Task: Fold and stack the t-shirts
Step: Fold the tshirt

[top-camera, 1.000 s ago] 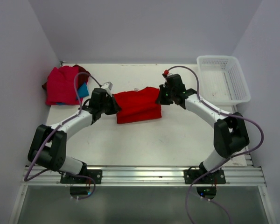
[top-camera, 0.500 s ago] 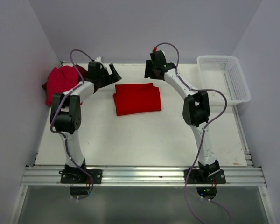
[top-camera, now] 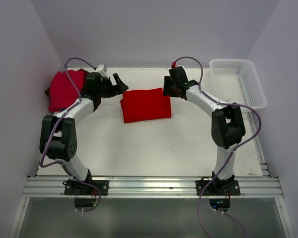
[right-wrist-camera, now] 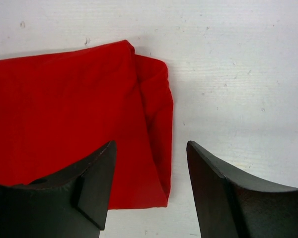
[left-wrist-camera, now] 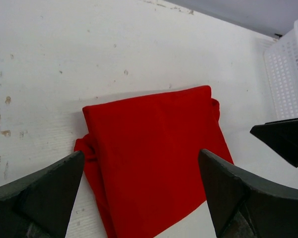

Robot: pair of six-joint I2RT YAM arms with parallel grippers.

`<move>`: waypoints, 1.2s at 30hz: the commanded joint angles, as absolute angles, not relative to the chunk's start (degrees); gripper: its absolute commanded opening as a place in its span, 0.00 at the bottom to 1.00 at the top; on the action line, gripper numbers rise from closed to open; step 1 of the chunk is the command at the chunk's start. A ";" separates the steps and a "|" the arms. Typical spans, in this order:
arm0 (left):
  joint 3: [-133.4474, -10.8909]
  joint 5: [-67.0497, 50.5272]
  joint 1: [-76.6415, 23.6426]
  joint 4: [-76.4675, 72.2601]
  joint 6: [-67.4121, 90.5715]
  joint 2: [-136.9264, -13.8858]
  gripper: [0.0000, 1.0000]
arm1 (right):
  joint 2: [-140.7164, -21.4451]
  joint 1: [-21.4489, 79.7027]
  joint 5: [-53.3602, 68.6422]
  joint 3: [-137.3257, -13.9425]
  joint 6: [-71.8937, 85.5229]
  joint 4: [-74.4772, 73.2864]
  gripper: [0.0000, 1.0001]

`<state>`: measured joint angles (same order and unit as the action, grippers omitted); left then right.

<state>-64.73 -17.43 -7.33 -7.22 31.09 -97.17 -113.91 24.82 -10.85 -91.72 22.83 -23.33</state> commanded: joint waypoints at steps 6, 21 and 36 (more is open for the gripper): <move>-62.25 -11.08 -10.19 -0.18 25.93 -101.60 1.00 | -109.95 25.05 -8.18 -84.12 21.80 -17.75 0.63; -45.44 -14.24 -10.99 -15.72 29.00 -100.46 1.00 | -115.98 27.16 29.51 -88.14 20.83 -12.03 0.00; -42.80 -22.85 -10.72 -25.85 34.81 -107.48 1.00 | -130.25 27.07 29.10 -96.69 23.82 -12.84 0.00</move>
